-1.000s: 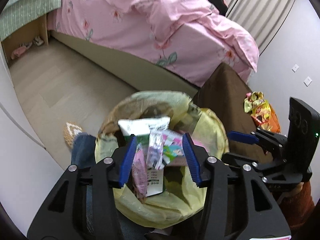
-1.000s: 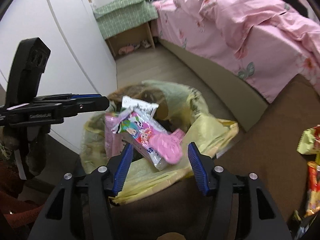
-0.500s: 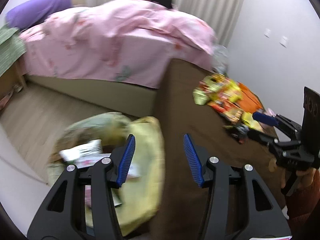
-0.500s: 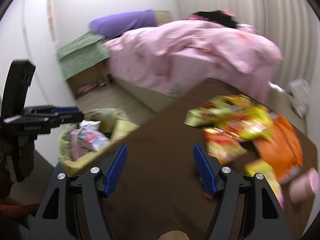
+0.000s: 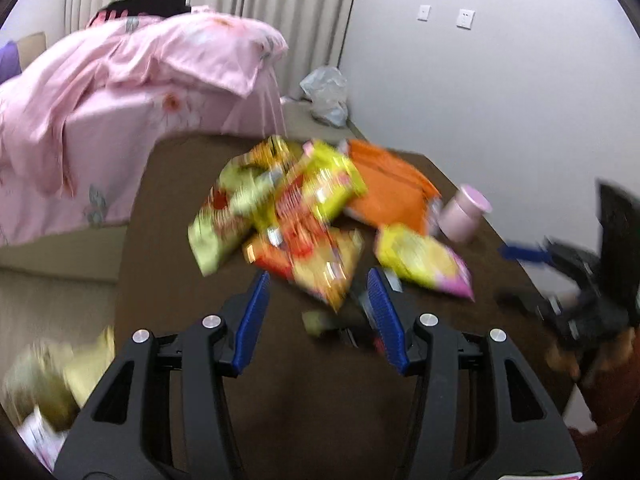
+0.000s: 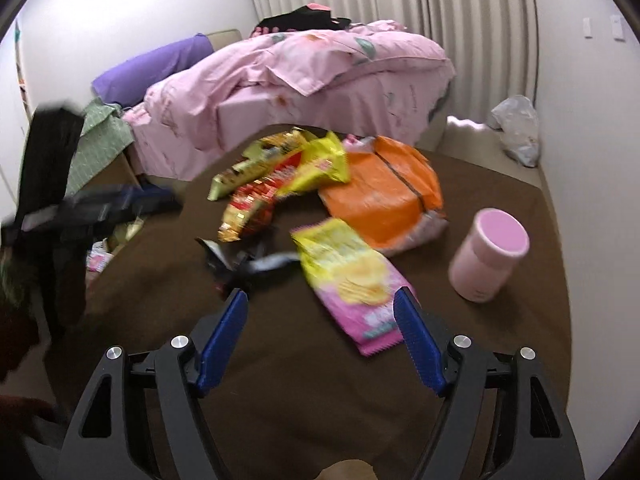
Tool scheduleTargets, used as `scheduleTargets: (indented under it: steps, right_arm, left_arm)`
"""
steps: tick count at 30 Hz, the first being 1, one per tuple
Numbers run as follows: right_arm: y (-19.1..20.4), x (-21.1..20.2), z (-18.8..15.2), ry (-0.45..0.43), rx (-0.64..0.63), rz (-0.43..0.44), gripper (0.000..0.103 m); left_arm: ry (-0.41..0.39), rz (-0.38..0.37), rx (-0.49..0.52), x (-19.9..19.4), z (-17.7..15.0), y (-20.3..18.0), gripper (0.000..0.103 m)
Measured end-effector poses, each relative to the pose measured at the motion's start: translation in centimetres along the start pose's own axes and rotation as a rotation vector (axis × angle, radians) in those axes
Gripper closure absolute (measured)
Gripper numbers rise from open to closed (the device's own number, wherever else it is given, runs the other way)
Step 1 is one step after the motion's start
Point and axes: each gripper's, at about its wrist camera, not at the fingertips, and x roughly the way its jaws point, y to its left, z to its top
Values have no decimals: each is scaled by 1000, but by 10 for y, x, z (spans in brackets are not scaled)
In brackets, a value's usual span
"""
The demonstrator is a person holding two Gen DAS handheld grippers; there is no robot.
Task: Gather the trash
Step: 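Move back to the table and grasp the green-gold snack wrapper with the left gripper, then grasp the yellow Nabati wafer pack with the right gripper while the left holds the snack wrapper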
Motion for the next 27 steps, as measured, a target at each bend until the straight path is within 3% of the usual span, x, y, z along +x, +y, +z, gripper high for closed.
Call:
scheduleTargets:
  steps: [4, 7, 11, 12, 13, 14, 17, 27]
  right_arm:
    - [-10, 9, -9, 24, 5, -9, 32]
    - [-19, 18, -11, 42, 19, -7, 32]
    - [-24, 28, -8, 78, 29, -7, 31]
    - [-24, 30, -8, 89, 30, -4, 31]
    - [-25, 33, -8, 107, 23, -2, 31]
    - [-25, 33, -8, 115, 18, -9, 31]
    - [-26, 40, -7, 146, 6, -33, 31]
    - [-27, 55, -12, 223, 40, -73, 31]
  left_arm:
    - [-23, 62, -11, 34, 35, 24, 54]
    - [81, 18, -27, 76, 57, 48, 54]
    - [225, -35, 4, 112, 58, 53, 54]
    - [247, -40, 17, 115, 57, 50, 56]
    - [272, -48, 31, 115, 55, 45, 68]
    - [303, -69, 37, 114, 52, 39, 73]
    - [384, -60, 12, 109, 39, 26, 81]
    - [443, -79, 3, 80, 7, 5, 82]
